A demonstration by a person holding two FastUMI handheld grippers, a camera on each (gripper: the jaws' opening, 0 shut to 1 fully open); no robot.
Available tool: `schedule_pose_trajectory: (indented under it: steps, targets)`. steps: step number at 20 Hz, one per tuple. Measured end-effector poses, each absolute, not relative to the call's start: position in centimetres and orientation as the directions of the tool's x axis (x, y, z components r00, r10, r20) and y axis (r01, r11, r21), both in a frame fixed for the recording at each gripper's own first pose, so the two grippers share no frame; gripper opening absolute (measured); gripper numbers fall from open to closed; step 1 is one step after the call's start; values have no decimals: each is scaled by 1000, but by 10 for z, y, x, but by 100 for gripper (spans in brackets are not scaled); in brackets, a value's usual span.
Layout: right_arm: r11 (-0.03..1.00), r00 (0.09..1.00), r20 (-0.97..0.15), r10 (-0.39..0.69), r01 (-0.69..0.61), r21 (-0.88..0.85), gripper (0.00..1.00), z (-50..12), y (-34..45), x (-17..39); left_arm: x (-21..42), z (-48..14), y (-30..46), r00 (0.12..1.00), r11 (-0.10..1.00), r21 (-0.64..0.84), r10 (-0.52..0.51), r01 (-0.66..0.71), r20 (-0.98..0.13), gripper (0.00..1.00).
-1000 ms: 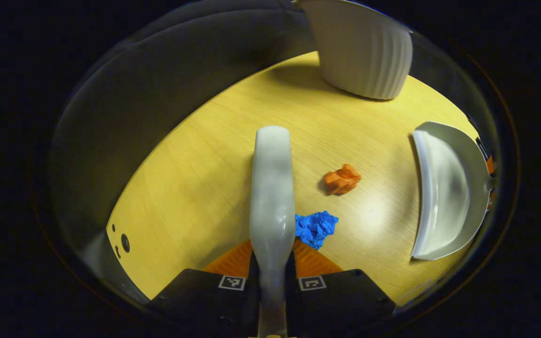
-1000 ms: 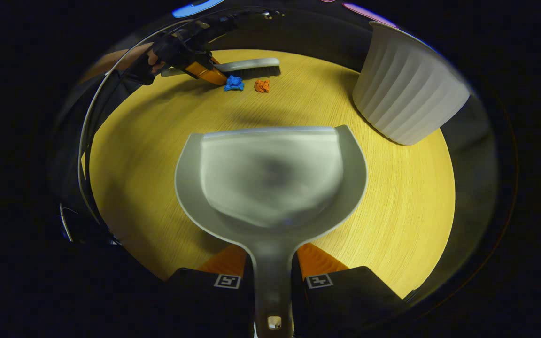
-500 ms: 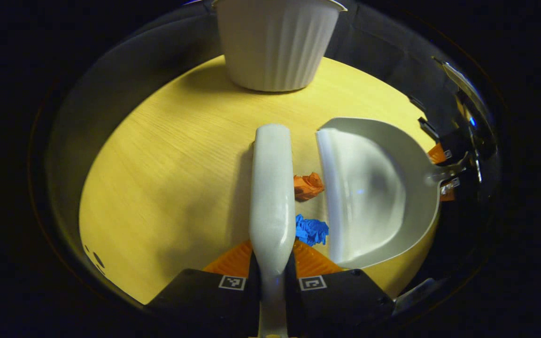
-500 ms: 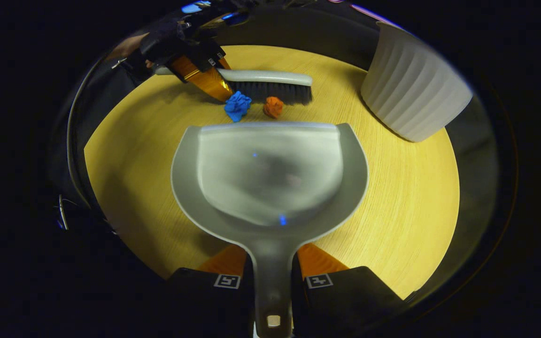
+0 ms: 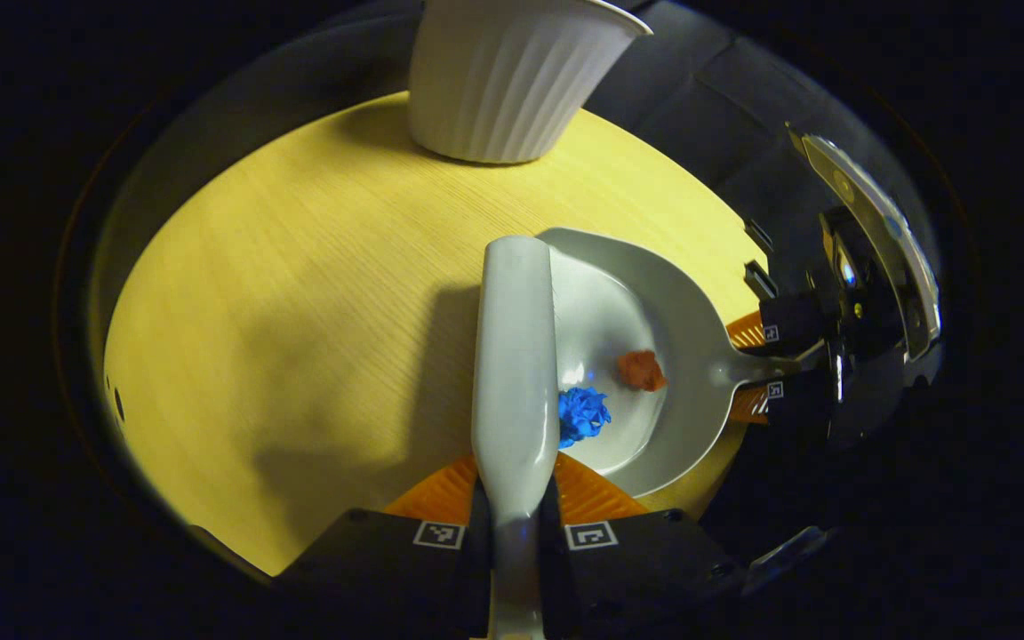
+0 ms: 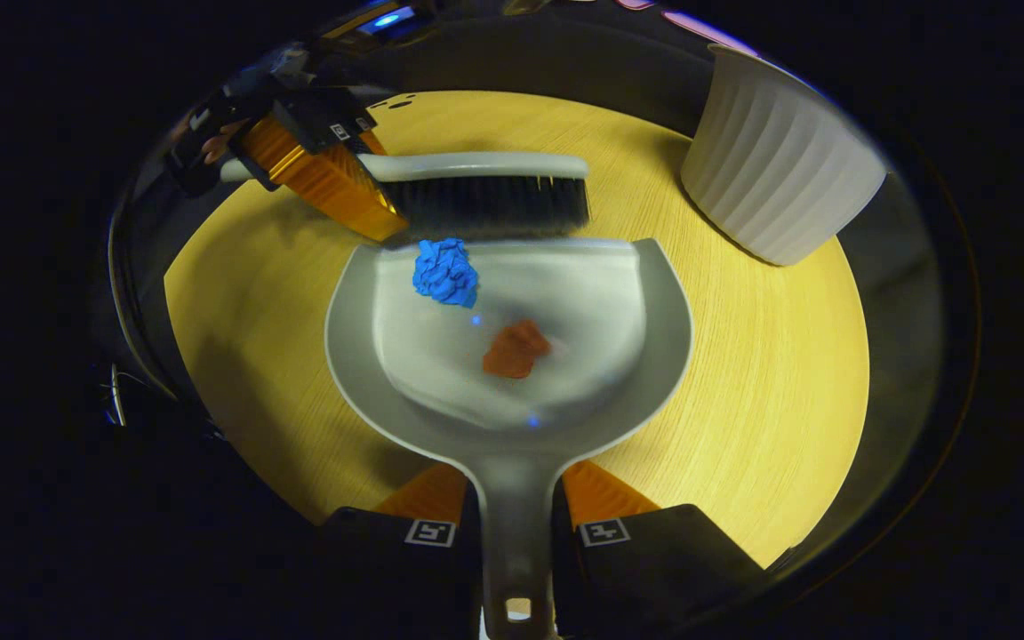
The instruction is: Pick up the small broom and dustpan from the desktop, sweep the trash into the dustpan with the broom, and then empty the trash into the garbage bin.
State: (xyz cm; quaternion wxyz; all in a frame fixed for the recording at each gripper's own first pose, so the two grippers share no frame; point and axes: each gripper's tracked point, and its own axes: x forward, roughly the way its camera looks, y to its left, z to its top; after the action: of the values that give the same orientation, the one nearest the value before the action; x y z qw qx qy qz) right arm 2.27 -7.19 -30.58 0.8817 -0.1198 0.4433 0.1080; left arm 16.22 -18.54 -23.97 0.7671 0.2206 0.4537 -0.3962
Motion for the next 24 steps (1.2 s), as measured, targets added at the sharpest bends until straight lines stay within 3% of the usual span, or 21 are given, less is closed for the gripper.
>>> schedule_pose_trajectory:
  steps: [1, 6, 10, 15, 20, 24]
  targets:
    - [948, 586, -806, 81, -295, -119, 36, -305, -71, 22, 161, -235, -183, 308, 621, -22, -419, 783, -854, 27]
    - [949, 602, -795, 77, -288, -126, 35, -300, -70, 25, 147, -219, -147, 466, 772, -35, -419, 635, -779, 27]
    - [960, 618, -783, 77, -258, -109, 36, -292, -71, 22, 140, -228, -97, 545, 844, -52, -390, 533, -743, 29]
    - [953, 655, -754, 47, -255, -161, 35, -275, -84, 22, 134, -272, -70, 582, 894, -59, -337, 444, -740, 28]
    - [967, 671, -738, 68, -225, -116, 39, -256, -85, 16, 104, -266, -47, 603, 923, -89, -315, 374, -733, 27]
    - [972, 708, -704, 62, -204, -120, 35, -239, -92, 20, 96, -267, -36, 619, 935, -115, -310, 334, -721, 26]
